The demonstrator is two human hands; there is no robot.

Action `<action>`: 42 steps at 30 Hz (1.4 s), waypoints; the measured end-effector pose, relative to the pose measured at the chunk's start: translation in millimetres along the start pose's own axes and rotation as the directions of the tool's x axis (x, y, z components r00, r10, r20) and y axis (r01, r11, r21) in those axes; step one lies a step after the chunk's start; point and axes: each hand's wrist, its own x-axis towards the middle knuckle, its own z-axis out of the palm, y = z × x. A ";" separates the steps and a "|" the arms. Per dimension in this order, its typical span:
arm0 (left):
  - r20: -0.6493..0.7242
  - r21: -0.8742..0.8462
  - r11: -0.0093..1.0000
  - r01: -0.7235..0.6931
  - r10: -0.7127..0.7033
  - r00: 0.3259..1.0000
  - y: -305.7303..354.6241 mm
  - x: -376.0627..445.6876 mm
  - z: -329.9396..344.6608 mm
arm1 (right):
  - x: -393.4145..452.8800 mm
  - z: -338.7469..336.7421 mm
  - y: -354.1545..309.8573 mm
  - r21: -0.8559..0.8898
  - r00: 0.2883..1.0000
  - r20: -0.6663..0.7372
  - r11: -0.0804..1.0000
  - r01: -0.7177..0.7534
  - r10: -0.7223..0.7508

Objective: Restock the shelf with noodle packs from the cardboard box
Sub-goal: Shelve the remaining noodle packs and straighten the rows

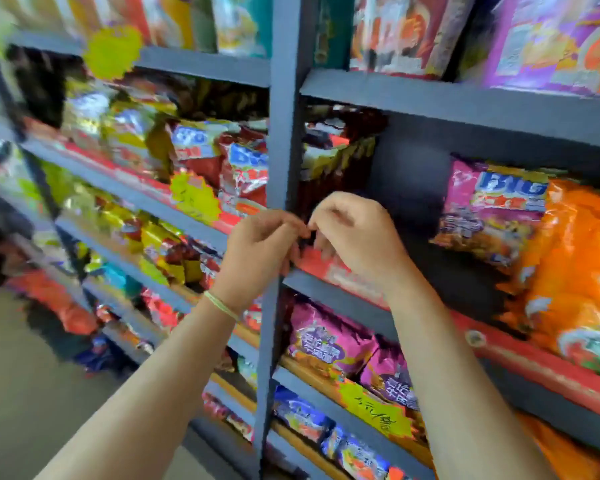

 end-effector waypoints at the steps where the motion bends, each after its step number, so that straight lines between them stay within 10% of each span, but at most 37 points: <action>1: -0.052 0.022 0.997 0.071 -0.070 0.996 -21.4 -13.7 -29.5 | 0.0 26.3 -8.6 0.138 0.988 0.157 0.990 -0.013 -0.009; 8: -0.561 0.183 0.792 0.583 -0.403 0.723 -145.5 -152.0 -265.1 | 8.1 310.1 -56.4 0.183 0.685 0.717 0.983 -0.009 -0.127; 15: -0.891 0.283 0.362 0.888 -0.245 0.383 -196.4 -335.1 -464.2 | -60.7 588.5 -132.8 0.120 0.441 0.882 0.984 0.129 -0.165; 21: -0.937 0.110 -0.017 0.994 -0.335 0.098 -230.1 -474.2 -533.6 | -160.1 740.6 -171.6 0.115 0.181 0.969 0.957 0.268 -0.167; 26: -0.703 0.156 -0.194 0.969 -0.711 -0.029 -264.6 -522.5 -546.5 | -221.8 822.7 -145.9 -0.010 -0.065 0.996 0.804 0.595 0.061; 35: -0.470 0.132 -0.088 0.987 -0.883 -0.016 -306.7 -521.0 -581.6 | -270.9 889.0 -84.6 -0.046 -0.005 0.977 0.232 0.972 0.214; 42: -0.513 0.028 -0.034 0.999 -0.859 -0.015 -325.6 -530.9 -604.4 | -259.0 935.7 -75.5 -0.078 0.025 0.960 0.181 0.980 0.278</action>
